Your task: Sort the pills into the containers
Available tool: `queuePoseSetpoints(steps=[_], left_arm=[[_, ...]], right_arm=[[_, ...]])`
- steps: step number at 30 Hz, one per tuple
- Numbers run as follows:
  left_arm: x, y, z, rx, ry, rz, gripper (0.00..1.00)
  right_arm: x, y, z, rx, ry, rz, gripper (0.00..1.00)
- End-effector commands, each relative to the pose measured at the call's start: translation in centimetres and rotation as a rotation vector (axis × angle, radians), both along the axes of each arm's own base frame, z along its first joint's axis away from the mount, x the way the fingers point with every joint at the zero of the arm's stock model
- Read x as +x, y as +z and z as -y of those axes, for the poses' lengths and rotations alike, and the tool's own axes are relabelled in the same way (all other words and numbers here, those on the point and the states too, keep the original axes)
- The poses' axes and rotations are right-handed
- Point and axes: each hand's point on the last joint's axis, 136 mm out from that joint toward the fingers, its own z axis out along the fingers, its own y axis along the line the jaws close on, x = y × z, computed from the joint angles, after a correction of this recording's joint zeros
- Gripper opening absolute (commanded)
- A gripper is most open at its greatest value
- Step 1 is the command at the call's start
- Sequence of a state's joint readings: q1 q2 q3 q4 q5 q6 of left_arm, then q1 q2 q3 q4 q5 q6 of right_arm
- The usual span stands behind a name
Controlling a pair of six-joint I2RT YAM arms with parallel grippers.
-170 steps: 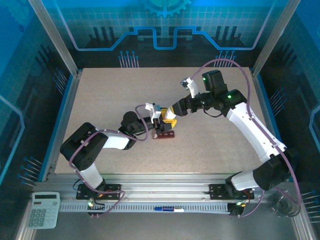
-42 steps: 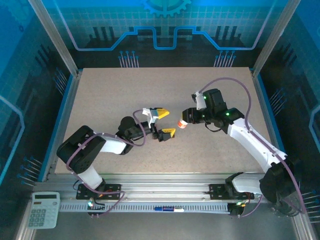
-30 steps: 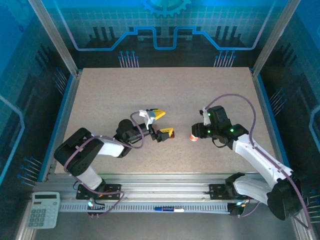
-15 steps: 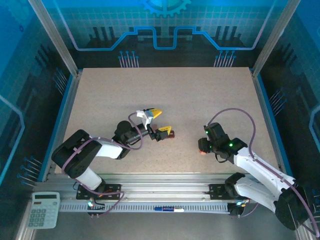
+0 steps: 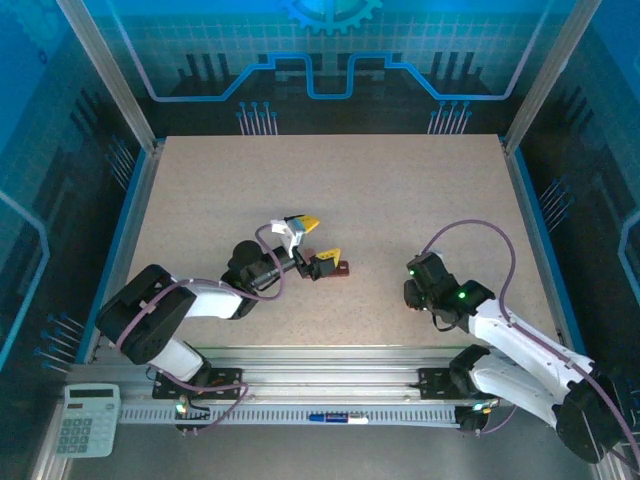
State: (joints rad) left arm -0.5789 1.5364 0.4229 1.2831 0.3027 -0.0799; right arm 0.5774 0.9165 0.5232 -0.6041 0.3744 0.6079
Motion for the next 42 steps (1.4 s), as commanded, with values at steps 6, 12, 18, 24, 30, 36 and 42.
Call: queuePoseSetpoints(steps=[6,12,18,24,30,36,42], left_arm=[[0.0,0.9,-0.1,0.002,0.012,0.031,0.99],[0.2,1.0,-0.1,0.006,0.015,0.033,0.99],[0.6,1.2,-0.4,0.009,0.046,0.038,0.99],[1.0,1.3,-0.9,0.021,0.087,0.022,0.99],[1.4,1.2,-1.3,0.055,0.118,0.014,0.99],[3.2,1.4,-3.1,0.057,0.255,-0.010,0.99],[4.5,1.7,-3.9,0.090,0.300,-0.107,0.99]], right_arm=[[-0.9,-0.5,0.1,-0.015,-0.024,-0.024,0.44],[-0.9,-0.3,0.1,-0.005,-0.027,-0.017,0.62],[-0.4,1.3,-0.3,0.020,-0.015,0.018,0.69],[1.2,5.4,-1.8,0.068,0.037,0.090,0.72],[2.9,9.2,-5.1,0.153,0.164,0.117,0.73],[4.3,10.9,-9.5,0.269,0.276,0.075,0.74],[6.1,10.2,-12.8,0.333,0.327,0.022,0.74]])
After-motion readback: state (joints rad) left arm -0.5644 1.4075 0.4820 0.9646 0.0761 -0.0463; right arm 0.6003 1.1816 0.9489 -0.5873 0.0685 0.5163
